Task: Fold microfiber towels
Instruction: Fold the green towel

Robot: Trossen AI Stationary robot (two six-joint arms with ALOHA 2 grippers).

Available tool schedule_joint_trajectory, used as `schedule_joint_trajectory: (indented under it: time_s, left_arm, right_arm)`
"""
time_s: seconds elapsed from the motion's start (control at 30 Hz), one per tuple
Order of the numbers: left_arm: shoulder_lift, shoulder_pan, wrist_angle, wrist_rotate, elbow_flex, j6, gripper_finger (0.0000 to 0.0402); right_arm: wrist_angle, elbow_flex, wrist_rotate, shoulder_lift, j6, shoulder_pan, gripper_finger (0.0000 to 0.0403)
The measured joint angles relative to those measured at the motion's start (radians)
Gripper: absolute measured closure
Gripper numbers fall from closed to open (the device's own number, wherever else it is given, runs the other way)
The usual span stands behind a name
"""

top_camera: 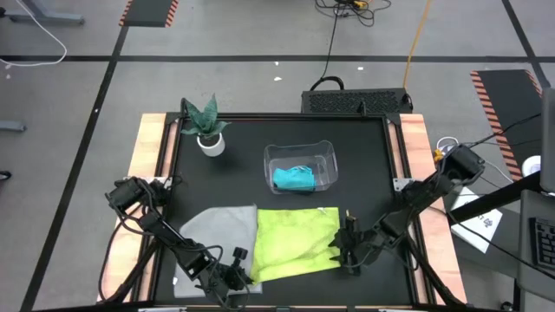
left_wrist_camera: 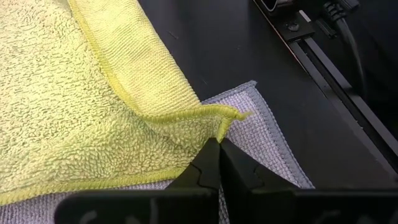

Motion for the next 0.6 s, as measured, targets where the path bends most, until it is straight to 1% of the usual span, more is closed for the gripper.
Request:
schedule_joint_trajectory:
  time_s: [0.1, 0.23, 0.33, 0.4, 0.47, 0.5, 0.6]
  left_arm:
    - [0.0, 0.0, 0.0, 0.0, 0.0, -0.001, 0.0399]
    - [0.0, -0.001, 0.002, 0.0, 0.0, -0.006, 0.0394]
    - [0.0, -0.001, 0.001, 0.0, 0.0, -0.007, 0.0398]
    - [0.0, -0.001, 0.002, -0.001, 0.0, -0.005, 0.0398]
    - [0.0, -0.001, 0.002, -0.003, 0.0, -0.006, 0.0395]
    - [0.0, -0.001, 0.002, -0.003, 0.0, -0.006, 0.0394]
    - [0.0, -0.001, 0.002, -0.005, 0.0, -0.008, 0.0396]
  right_arm:
    - [-0.006, 0.0, 0.0, 0.021, 0.0, 0.0, 0.0202]
    - [-0.01, 0.0, 0.002, 0.032, 0.002, -0.002, 0.0203]
    - [-0.005, 0.0, 0.04, 0.032, -0.008, -0.002, 0.0214]
    - [0.012, 0.001, 0.056, 0.032, -0.017, -0.002, 0.0237]
    - [0.032, 0.001, 0.054, 0.031, -0.031, -0.002, 0.0272]
    - [0.038, 0.001, 0.051, 0.031, -0.034, -0.002, 0.0293]
    - [0.047, 0.001, 0.0, 0.031, -0.038, 0.0, 0.0366]
